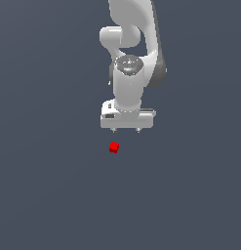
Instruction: Pick up the red cube and move it to a goal position.
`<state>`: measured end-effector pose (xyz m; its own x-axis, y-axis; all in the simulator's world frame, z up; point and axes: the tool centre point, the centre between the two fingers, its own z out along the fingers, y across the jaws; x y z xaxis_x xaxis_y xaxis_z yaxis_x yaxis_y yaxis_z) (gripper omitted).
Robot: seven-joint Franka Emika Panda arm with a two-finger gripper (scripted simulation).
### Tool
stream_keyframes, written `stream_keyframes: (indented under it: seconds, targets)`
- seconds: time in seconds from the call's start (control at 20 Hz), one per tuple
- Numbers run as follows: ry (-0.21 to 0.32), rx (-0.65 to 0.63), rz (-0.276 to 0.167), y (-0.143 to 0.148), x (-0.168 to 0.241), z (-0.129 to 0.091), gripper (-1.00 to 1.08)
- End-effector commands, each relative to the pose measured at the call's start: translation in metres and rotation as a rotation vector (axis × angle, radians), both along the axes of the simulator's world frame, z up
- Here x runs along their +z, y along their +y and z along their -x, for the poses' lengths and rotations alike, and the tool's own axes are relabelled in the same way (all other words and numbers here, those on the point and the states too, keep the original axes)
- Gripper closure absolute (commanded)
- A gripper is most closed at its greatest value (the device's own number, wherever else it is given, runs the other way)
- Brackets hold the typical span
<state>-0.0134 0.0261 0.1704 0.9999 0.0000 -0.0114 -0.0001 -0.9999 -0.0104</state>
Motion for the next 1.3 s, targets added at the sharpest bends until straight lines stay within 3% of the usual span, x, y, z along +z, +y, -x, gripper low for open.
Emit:
stream_keyframes:
  seconds: [0.0, 0.45, 1.25]
  targets:
    - [0.000, 0.000, 0.000, 0.000, 0.000, 0.000, -0.92]
    - [-0.002, -0.056, 0.003, -0.010, -0.026, 0.000, -0.92]
    - [-0.009, -0.298, 0.013, -0.054, -0.140, 0.002, -0.92]
